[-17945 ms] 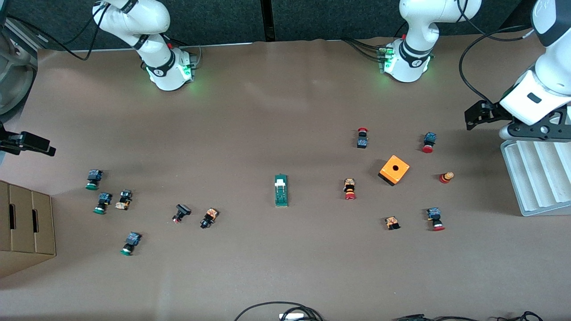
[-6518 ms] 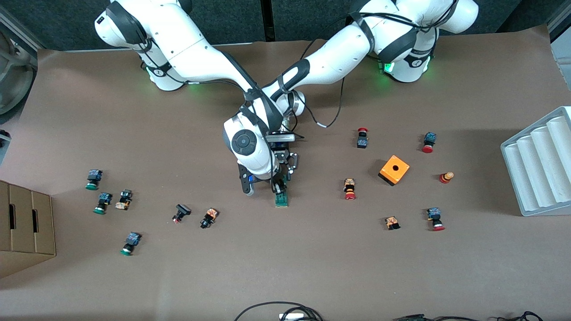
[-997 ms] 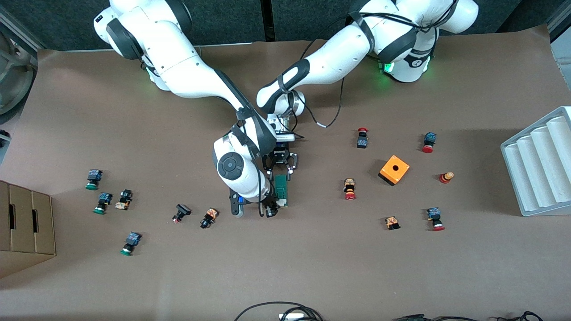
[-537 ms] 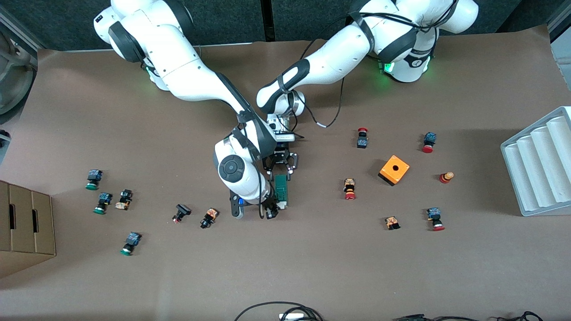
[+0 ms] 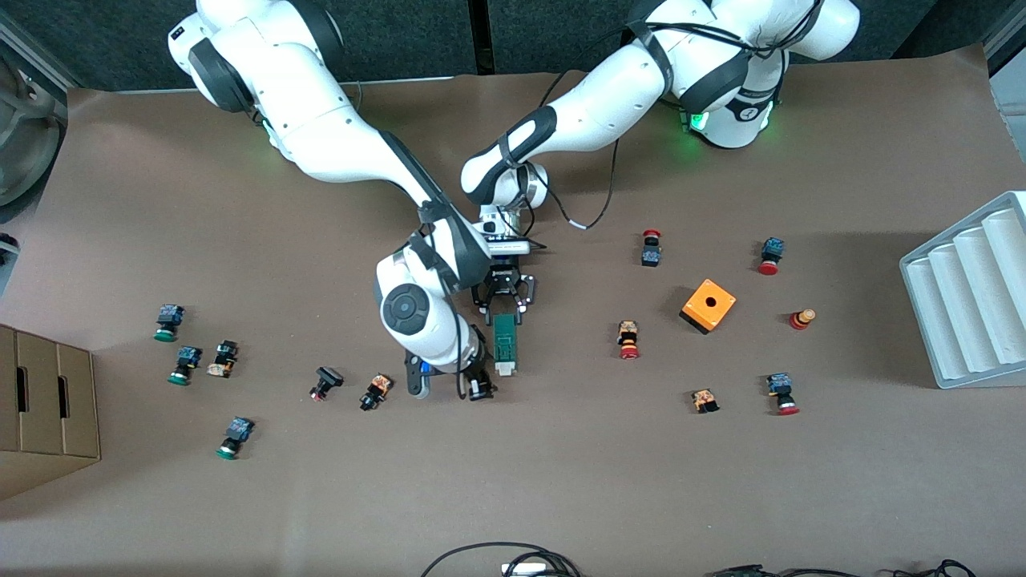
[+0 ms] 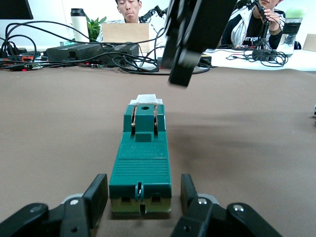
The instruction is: Close load switch with both arms
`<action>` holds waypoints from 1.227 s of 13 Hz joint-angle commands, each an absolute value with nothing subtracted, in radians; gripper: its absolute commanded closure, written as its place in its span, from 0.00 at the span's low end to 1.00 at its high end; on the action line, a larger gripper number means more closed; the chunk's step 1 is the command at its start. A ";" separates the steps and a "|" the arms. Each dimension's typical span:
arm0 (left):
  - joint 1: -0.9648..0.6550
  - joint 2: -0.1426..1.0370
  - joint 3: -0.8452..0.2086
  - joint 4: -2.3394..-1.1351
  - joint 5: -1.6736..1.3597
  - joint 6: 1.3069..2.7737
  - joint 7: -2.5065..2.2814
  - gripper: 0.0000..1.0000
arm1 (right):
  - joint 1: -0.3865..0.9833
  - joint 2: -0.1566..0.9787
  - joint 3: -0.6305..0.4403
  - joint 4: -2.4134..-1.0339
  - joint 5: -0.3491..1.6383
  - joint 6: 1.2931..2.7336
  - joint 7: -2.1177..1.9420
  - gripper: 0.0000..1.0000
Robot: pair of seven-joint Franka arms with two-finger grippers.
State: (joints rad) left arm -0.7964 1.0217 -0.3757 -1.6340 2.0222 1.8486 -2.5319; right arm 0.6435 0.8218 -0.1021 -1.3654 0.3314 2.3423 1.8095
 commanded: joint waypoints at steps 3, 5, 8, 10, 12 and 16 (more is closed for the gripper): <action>-0.808 1.037 -0.368 -1.601 2.026 1.855 -2.546 0.00 | 0.586 0.666 -0.089 -1.379 0.308 2.147 1.627 0.00; -0.805 1.032 -0.373 -1.600 2.020 1.867 -2.531 0.00 | 0.560 0.588 -0.091 -1.408 0.295 2.070 1.492 0.00; -0.801 1.011 -0.374 -1.601 1.996 1.914 -2.488 0.00 | 0.513 0.484 -0.092 -1.431 0.287 1.950 1.311 0.00; -0.799 0.977 -0.374 -1.601 1.906 1.933 -2.375 0.00 | 0.457 0.408 -0.091 -1.433 0.279 1.844 1.165 0.00; -0.796 0.947 -0.374 -1.605 1.884 1.977 -2.320 0.00 | 0.391 0.347 -0.087 -1.434 0.275 1.737 0.978 0.00; -0.764 0.878 -0.374 -1.627 1.784 2.046 -2.157 0.00 | 0.096 0.157 0.161 -1.578 0.121 1.666 0.671 0.00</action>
State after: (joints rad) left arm -0.7804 0.9357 -0.3777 -1.5925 1.8322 1.9944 -2.2321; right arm 0.2063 0.2842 0.0641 -1.4440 0.1653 1.6724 0.8035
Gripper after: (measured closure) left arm 0.000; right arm 0.000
